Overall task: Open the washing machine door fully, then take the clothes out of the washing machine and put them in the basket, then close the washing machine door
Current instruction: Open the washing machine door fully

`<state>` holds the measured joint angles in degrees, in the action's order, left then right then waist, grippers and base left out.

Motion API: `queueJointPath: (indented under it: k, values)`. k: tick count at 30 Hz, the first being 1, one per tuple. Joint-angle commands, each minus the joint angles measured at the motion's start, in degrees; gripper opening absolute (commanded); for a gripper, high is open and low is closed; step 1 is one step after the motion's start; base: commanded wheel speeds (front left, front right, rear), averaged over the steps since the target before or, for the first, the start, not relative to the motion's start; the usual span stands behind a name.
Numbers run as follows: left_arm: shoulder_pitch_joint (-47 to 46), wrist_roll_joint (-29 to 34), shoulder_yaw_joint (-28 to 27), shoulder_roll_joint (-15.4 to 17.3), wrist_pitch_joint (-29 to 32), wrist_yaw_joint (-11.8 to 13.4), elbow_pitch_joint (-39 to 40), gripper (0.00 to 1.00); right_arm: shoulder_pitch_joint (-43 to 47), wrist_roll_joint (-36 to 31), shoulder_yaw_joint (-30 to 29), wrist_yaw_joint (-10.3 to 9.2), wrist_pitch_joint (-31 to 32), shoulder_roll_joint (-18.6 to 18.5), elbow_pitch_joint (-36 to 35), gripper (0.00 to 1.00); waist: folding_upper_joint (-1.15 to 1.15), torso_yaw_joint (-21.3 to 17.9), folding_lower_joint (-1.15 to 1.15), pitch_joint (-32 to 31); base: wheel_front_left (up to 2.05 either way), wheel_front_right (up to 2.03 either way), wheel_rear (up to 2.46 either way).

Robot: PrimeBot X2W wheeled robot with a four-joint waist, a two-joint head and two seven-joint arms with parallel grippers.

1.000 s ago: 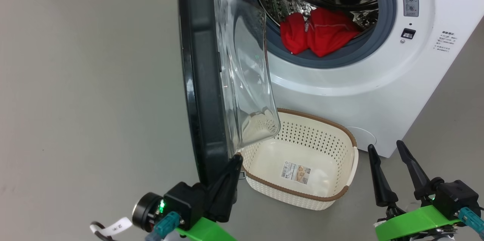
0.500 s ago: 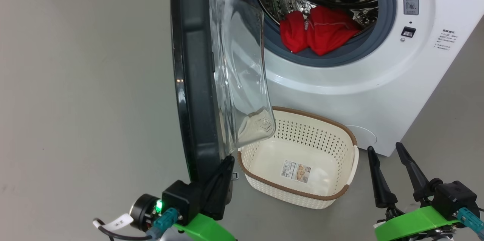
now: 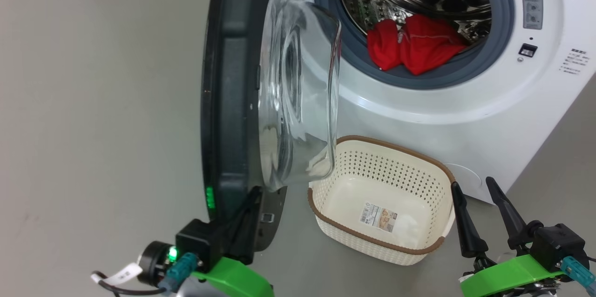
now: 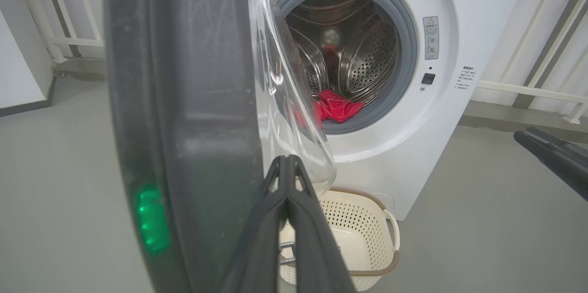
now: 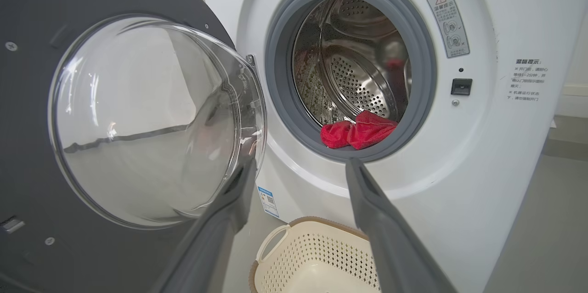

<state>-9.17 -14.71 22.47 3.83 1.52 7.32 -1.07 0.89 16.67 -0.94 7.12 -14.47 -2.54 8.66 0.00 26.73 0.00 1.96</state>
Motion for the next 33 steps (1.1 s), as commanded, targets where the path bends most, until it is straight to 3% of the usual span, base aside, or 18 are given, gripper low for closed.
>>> queueJointPath:
  k: [1, 20, 33]
  values:
    - [-0.91, -0.1, -3.48, 1.36, -0.72, 1.49, 1.3, 0.0, -1.38, 0.15, 1.55, 0.36, -0.52, -0.33, -1.18, 1.0, 0.0, 0.66, 0.0, -0.16, 0.0, 0.0, 0.0]
    - [-3.66, -3.27, -12.52, 5.62, -5.72, 4.18, -6.92, 0.0, -1.29, -1.28, 2.16, 0.36, -0.52, -0.33, -0.87, 1.0, 0.0, 1.87, 0.0, 0.76, 0.0, 0.0, 0.0]
    - [-9.28, -4.71, -16.36, 8.19, -9.67, 4.28, -15.83, 0.0, -1.64, -2.54, 2.35, 0.36, -0.52, -0.33, -0.65, 1.0, 0.0, 1.1, 0.0, 1.82, 0.0, 0.0, 0.0]
